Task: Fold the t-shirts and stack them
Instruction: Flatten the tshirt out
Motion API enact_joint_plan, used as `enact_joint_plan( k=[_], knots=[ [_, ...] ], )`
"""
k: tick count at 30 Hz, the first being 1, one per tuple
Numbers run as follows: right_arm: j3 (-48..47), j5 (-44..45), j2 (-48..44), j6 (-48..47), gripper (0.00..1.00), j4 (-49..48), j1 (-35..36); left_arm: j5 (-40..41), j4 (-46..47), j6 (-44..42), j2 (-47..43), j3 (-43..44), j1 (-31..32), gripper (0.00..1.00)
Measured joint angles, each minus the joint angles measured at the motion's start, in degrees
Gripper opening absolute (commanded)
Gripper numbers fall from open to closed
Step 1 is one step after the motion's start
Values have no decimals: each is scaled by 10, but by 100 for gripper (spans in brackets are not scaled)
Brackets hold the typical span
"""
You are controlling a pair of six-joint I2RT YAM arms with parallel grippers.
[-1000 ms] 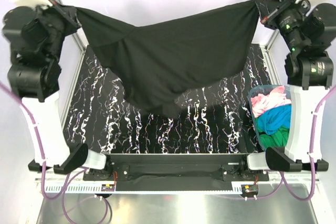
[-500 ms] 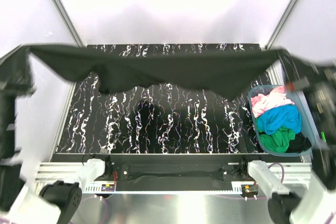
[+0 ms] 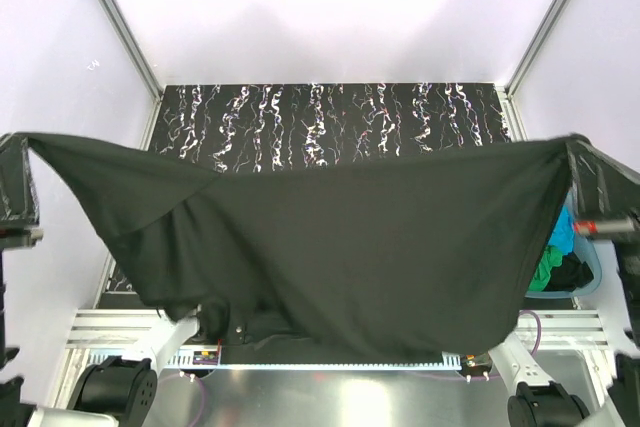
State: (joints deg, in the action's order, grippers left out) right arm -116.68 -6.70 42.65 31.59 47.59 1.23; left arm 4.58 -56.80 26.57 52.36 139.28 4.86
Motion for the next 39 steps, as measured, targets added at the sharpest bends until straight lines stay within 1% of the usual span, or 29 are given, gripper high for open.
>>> enact_joint_plan(
  k=[2, 3, 6, 9, 11, 14, 17, 19, 22, 24, 26, 28, 31, 35, 39],
  knots=[
    [28, 2, 1, 4, 0, -14, 0, 3, 12, -7, -2, -27, 0, 0],
    [53, 2, 1, 5, 0, -22, 0, 5, 24, -12, -3, -55, 0, 0],
    [169, 3, -1, 7, 0, -76, 0, 20, 74, -28, -16, -202, 0, 0],
    [314, 9, 7, 12, 0, -123, 1, 34, 132, -45, -12, -379, 0, 0],
    [404, 11, 19, 19, 0, -156, 1, 38, 160, -56, 9, -485, 0, 0],
    [520, 7, 52, 30, 0, -232, 1, 38, 218, -75, 54, -610, 0, 0],
    [603, -5, 105, 45, 0, -321, 1, 37, 271, -91, 96, -689, 0, 0],
    [639, -8, 168, 51, 0, -388, 2, 31, 312, -102, 138, -712, 0, 0],
    [644, -18, 285, 55, 0, -474, 2, 20, 379, -113, 231, -702, 0, 0],
    [627, -26, 372, 57, 0, -518, 2, 12, 411, -121, 301, -678, -1, 0],
    [594, -35, 453, 59, 0, -546, 2, 1, 431, -131, 388, -630, -1, 0],
    [541, -41, 536, 63, 0, -562, 2, -5, 440, -137, 455, -583, -2, 0],
    [442, -50, 643, 67, 0, -574, 2, -16, 441, -147, 564, -473, -3, 0],
    [325, -50, 744, 73, 0, -584, 2, -27, 441, -152, 661, -348, -6, 0],
    [203, -50, 829, 75, 0, -580, 2, -27, 444, -158, 722, -257, -8, 0]
  ],
)
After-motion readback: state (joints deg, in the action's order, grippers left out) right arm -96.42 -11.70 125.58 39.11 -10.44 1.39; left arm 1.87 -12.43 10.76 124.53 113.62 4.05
